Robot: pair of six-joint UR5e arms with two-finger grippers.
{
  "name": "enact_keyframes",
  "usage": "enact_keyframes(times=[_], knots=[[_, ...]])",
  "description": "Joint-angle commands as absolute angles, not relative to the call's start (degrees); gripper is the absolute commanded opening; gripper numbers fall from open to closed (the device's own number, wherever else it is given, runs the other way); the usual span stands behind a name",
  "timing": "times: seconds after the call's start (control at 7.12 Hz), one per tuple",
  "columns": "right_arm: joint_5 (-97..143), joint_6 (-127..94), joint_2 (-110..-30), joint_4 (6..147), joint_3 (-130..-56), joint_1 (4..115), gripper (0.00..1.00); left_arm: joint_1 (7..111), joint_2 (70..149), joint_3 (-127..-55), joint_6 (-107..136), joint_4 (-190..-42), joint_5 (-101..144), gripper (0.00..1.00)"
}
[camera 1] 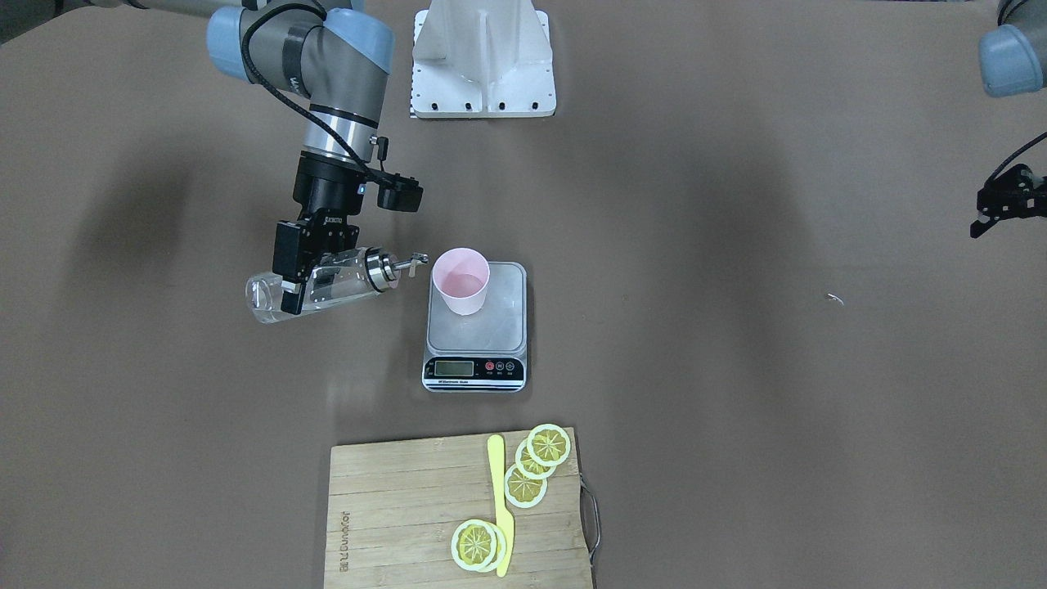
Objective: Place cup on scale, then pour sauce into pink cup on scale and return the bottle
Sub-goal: 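Carry the sauce dispenser with the right gripper toward the pink cup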
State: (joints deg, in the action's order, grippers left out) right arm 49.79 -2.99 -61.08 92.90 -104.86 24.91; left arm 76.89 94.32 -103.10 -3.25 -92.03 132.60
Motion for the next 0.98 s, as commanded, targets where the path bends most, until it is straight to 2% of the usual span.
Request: enact_keyframes(times=[0.0,0.84], knots=[[48.9,-3.0,-60.6,93.1,-103.9,24.2,0.2,77.0,94.3,-102.7,-3.3,-92.1,132.5,0.99],[44.0,0.6,-60.5,93.6,-101.5,22.6,0.17,77.0,94.4,-102.2,-3.3,-92.1,132.5,0.99]])
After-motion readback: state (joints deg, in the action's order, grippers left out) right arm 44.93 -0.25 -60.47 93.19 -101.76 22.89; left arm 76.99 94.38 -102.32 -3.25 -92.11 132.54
